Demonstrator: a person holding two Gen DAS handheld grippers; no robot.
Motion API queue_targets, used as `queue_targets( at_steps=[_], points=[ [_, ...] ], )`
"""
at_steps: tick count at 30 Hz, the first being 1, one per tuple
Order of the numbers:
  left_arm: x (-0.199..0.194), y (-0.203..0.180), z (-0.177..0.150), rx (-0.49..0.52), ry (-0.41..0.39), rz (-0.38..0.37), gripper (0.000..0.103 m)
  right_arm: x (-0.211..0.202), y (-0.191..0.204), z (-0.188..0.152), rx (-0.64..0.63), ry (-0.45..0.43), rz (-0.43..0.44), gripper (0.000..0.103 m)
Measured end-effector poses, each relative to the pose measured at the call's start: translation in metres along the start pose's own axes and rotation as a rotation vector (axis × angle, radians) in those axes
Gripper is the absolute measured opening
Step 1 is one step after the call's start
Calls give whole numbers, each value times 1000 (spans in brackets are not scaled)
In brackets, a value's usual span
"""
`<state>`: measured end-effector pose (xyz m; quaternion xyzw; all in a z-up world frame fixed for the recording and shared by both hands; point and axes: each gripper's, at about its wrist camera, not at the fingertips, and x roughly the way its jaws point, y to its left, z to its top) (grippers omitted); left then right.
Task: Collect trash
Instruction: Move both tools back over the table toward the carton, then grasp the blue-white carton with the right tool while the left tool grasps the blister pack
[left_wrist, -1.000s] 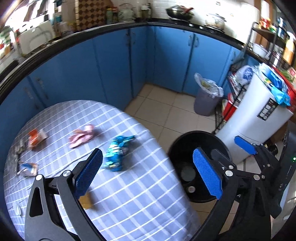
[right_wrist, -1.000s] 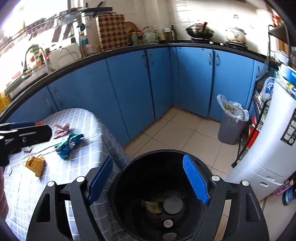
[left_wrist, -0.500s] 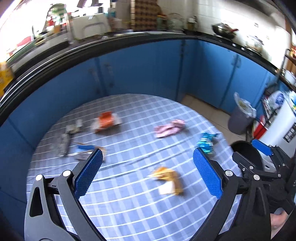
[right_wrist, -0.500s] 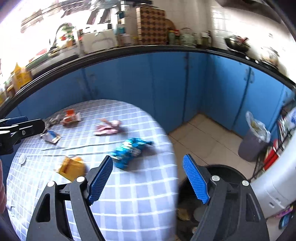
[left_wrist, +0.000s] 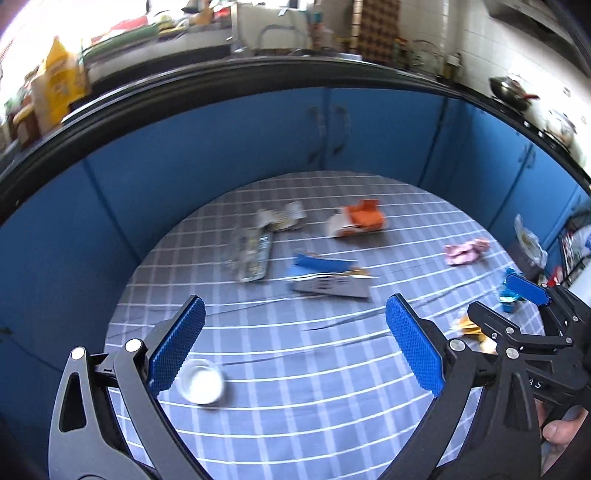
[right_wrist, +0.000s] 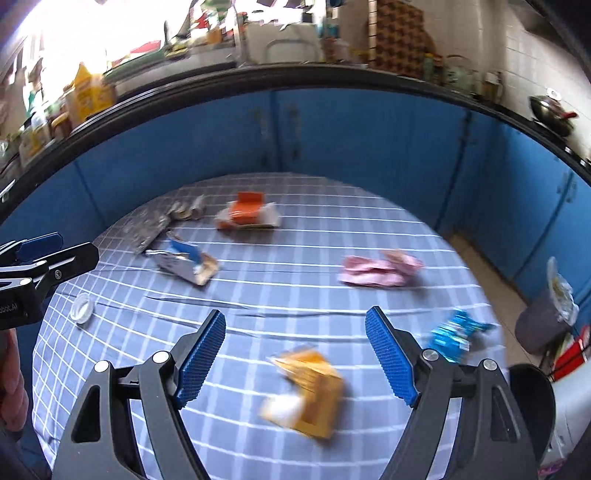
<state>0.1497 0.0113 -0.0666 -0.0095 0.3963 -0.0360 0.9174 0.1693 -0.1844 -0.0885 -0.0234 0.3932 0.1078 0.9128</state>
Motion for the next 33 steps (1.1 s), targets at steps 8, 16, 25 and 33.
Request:
queue_targets(
  at_steps=[8, 16, 25, 33],
  points=[
    [22, 50, -3, -44, 20, 19, 97, 36, 44, 12, -65, 56, 15, 76],
    [44, 85, -5, -95, 53, 24, 97, 57, 61, 20, -81, 94, 35, 76],
    [65, 95, 0, -84, 85, 4, 97, 87, 76, 35, -78, 123, 101, 76],
    [81, 95, 1, -75, 110, -12, 97, 120, 94, 54, -90, 142, 175, 79]
  ],
)
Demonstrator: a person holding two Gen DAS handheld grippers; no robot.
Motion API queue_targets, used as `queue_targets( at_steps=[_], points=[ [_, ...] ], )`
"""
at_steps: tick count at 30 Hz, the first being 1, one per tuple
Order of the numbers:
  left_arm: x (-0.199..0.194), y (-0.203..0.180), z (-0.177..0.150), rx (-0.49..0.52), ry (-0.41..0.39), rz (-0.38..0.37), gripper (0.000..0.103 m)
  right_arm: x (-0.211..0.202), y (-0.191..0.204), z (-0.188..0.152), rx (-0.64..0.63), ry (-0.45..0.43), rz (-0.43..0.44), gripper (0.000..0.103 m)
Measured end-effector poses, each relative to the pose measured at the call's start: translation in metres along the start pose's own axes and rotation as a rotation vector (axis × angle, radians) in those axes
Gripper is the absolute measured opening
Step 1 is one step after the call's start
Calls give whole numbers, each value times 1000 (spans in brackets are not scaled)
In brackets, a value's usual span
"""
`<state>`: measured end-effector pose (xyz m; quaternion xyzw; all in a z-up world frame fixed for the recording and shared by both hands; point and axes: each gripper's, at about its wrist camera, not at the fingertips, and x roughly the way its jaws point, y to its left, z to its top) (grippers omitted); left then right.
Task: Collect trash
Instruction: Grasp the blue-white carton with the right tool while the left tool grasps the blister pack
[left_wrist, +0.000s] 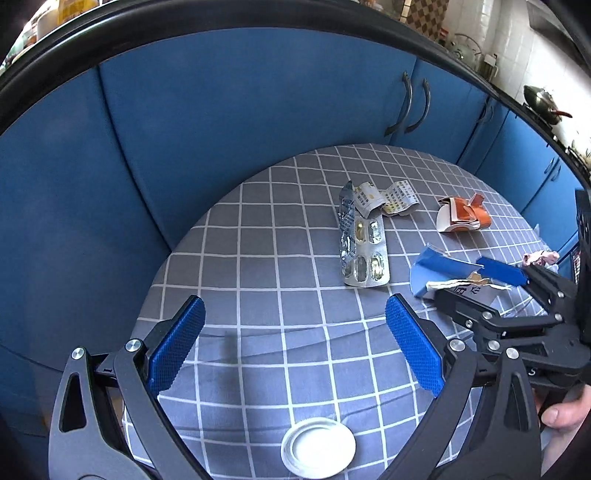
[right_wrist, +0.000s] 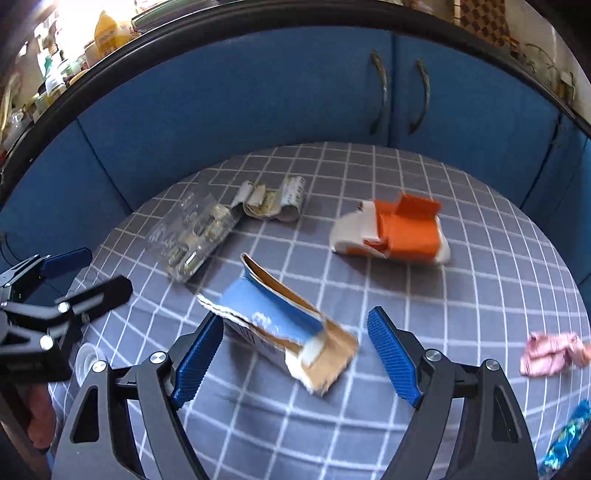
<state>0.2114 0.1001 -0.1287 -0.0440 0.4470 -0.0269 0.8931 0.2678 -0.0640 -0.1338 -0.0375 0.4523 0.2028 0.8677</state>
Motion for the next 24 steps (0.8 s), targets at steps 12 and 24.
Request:
queue_targets(
  at_steps=[12, 24],
  points=[
    [18, -22, 14, 19, 22, -48, 97, -19, 2, -15, -99, -47, -111, 32],
    [49, -55, 27, 64, 64, 31, 72, -41, -30, -17, -24, -97, -118, 31]
  ],
)
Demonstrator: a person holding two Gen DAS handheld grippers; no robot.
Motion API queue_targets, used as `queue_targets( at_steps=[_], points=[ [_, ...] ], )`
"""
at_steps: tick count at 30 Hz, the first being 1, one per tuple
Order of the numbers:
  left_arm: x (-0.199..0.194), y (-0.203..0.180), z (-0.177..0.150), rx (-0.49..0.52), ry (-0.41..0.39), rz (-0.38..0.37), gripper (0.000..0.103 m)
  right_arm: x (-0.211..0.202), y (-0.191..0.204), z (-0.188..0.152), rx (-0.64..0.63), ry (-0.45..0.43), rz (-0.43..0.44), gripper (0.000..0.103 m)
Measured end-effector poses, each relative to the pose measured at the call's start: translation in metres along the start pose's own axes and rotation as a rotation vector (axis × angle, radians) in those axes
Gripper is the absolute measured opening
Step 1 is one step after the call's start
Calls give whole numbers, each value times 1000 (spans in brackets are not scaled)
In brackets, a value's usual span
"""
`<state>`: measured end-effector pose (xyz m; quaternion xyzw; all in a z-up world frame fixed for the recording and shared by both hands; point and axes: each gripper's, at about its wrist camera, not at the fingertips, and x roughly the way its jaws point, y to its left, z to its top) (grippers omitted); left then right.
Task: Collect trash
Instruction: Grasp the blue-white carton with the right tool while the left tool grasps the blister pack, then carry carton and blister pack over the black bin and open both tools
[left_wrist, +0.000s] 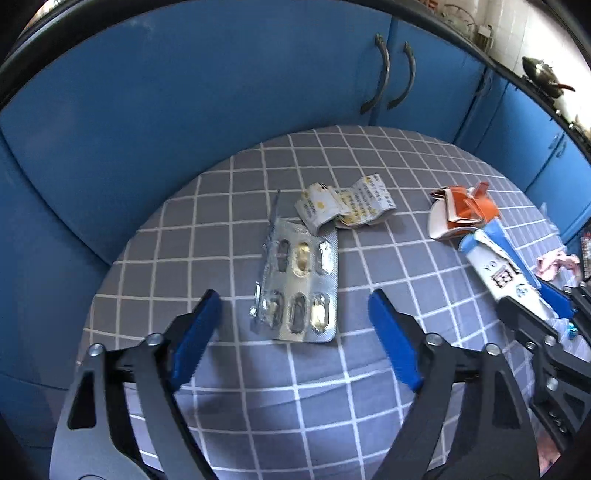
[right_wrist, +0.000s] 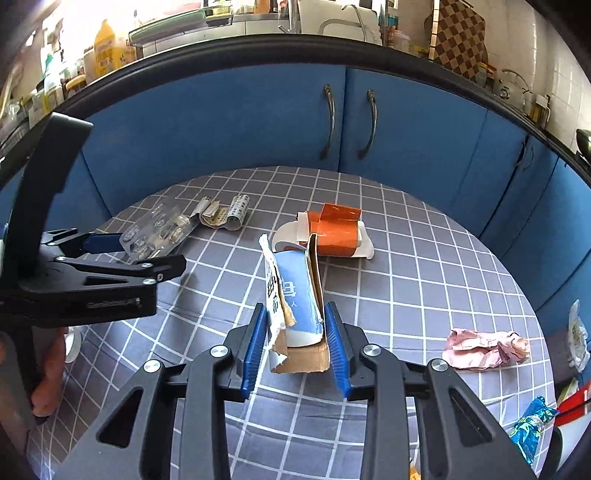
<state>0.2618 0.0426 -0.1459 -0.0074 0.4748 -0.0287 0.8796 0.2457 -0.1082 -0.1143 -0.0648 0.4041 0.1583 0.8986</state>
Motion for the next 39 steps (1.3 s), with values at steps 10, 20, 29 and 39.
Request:
queue_targets(
  at_steps=[10, 20, 29, 39],
  points=[
    [-20, 2, -6, -26, -36, -26, 35, -18, 1, -4, 2, -20, 17, 31],
    [-67, -16, -20, 24, -84, -27, 35, -61, 6, -17, -44, -42, 8, 31],
    [-118, -48, -31, 71, -129, -38, 35, -121, -6, -32, -67, -107, -27, 31],
    [-158, -110, -39, 174, -167, -55, 35, -182, -40, -65, -68, -182, -118, 31]
  ],
)
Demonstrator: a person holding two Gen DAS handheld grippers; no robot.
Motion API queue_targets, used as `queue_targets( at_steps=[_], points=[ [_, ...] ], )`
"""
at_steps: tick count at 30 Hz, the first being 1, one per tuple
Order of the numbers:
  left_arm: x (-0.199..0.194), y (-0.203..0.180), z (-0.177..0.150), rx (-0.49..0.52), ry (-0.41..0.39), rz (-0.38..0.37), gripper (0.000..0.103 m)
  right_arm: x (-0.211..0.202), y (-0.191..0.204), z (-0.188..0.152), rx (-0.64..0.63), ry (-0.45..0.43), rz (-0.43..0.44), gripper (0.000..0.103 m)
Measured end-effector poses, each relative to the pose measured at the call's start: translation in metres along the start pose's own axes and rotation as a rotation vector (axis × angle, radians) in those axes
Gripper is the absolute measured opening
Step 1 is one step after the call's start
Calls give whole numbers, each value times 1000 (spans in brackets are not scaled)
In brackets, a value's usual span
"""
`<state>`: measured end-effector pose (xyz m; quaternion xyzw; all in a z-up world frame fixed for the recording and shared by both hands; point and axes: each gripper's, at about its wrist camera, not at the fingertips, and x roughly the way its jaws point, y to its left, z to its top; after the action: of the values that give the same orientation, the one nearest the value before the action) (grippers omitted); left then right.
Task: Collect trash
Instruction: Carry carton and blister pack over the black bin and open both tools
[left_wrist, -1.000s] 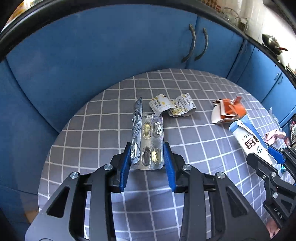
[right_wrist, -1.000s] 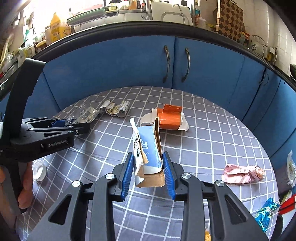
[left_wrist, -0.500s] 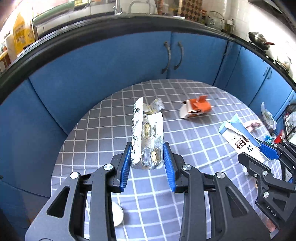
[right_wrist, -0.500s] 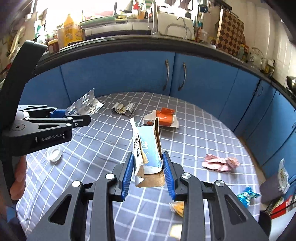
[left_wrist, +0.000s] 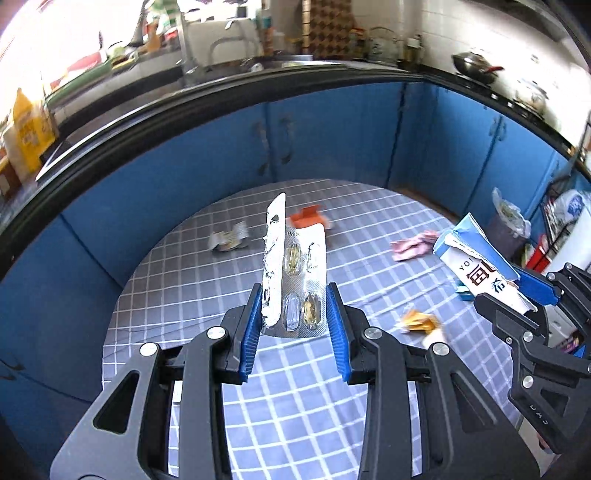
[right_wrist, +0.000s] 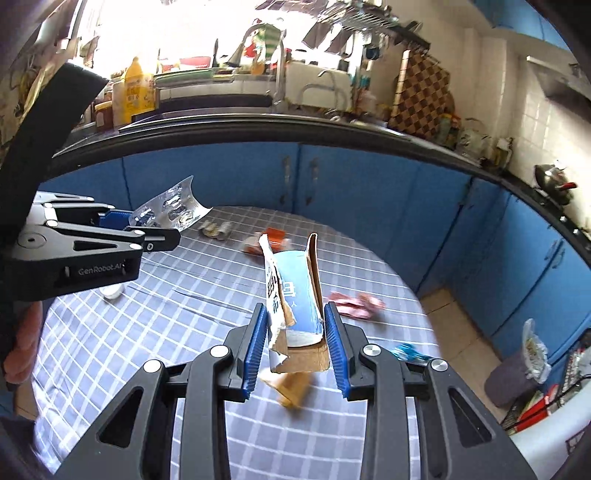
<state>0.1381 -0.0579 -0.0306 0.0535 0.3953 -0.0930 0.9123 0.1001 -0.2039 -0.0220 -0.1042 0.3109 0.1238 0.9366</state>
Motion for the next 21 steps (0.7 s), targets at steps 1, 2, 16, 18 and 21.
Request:
queue_targets(
  at_steps=[1, 2, 16, 18, 21],
  points=[
    [-3, -9, 1, 14, -1, -3, 35, -6, -6, -4, 5, -5, -13, 31],
    [-5, -18, 2, 27, -2, -9, 35, -9, -12, -7, 10, -7, -21, 31],
    [-17, -138, 12, 196, -2, -74, 35, -64, -105, -63, 106, -29, -194, 32],
    [-17, -152, 13, 214, 2, -80, 35, -69, -117, -68, 117, -35, -217, 32],
    [-18, -177, 15, 256, 0, -87, 35, -76, -135, -74, 128, -45, -254, 32]
  ],
)
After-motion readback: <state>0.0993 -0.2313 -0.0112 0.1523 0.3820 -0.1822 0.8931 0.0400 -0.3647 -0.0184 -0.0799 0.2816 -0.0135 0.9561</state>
